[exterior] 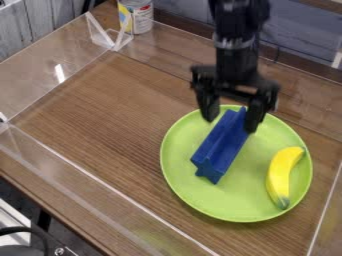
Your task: Put the blue object in the green plate
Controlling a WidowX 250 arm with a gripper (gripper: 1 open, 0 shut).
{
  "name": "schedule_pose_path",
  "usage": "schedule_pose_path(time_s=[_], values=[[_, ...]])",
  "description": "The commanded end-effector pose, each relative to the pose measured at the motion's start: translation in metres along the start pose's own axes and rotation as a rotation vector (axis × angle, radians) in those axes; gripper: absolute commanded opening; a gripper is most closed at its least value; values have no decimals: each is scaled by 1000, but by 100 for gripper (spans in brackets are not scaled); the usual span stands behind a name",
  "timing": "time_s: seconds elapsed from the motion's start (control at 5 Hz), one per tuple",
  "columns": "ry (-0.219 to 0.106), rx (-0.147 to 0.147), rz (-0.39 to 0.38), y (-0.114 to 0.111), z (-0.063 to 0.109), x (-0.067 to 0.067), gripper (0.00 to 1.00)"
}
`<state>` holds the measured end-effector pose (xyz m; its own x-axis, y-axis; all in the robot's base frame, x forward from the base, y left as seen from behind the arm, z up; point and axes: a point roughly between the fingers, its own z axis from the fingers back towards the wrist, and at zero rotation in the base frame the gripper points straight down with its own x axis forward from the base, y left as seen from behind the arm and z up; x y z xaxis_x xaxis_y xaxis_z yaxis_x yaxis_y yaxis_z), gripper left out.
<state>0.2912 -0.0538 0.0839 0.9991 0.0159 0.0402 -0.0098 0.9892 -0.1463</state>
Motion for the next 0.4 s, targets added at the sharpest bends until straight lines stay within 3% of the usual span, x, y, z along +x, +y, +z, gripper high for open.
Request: schedule_pose_path(time_s=[0.0,0.2], values=[[-88,-17,-15,-4,33,6,100],[-81,-15,-23,-5,26,2,100]])
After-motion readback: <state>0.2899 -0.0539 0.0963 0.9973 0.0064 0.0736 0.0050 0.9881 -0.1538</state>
